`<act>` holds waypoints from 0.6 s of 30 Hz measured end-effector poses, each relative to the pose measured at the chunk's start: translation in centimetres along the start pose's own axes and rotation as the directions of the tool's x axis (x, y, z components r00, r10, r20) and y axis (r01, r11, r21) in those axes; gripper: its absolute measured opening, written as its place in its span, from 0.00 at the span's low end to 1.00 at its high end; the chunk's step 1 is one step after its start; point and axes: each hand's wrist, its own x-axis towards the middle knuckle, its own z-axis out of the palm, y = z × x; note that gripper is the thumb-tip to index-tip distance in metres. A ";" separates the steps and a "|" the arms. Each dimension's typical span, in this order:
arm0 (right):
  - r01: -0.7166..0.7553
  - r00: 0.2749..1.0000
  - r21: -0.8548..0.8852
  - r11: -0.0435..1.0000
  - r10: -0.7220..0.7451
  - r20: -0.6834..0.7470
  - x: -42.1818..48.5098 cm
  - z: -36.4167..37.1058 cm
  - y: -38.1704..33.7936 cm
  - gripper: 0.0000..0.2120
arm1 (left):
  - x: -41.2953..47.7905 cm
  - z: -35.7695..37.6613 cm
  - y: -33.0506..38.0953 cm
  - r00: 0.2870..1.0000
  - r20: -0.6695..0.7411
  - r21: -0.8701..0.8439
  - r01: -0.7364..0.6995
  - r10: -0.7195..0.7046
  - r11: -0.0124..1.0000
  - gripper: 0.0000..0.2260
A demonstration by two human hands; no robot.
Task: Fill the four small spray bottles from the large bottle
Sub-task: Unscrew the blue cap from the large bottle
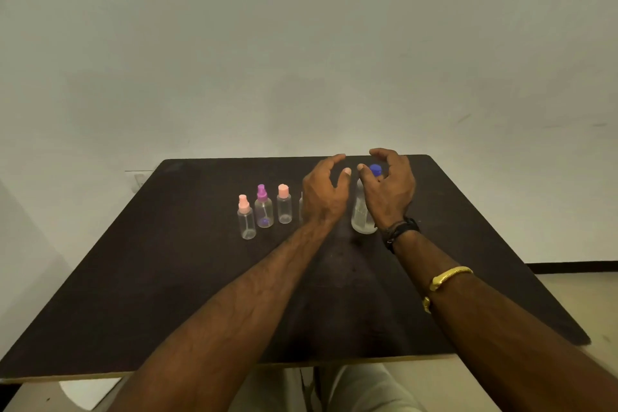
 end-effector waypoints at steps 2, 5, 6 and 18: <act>-0.015 1.000 0.001 1.000 0.015 -0.009 0.2 -0.7 0.7 0.14 | -0.3 1.1 0.3 1.000 0.028 -0.010 0.010 -0.010 1.000 0.16; -0.026 1.000 -0.014 1.000 0.026 -0.008 0.2 -1.1 1.3 0.16 | -0.5 2.0 0.4 0.996 0.086 0.005 0.024 -0.024 1.000 0.19; -0.032 0.999 -0.033 0.999 0.032 -0.002 0.2 -1.2 1.6 0.17 | -0.6 2.3 0.4 0.994 0.108 0.010 0.024 -0.025 1.000 0.21; -0.067 0.996 -0.036 0.997 0.069 0.054 0.0 -1.4 3.8 0.16 | -1.7 4.1 -0.4 0.983 0.181 0.014 0.021 -0.023 1.000 0.20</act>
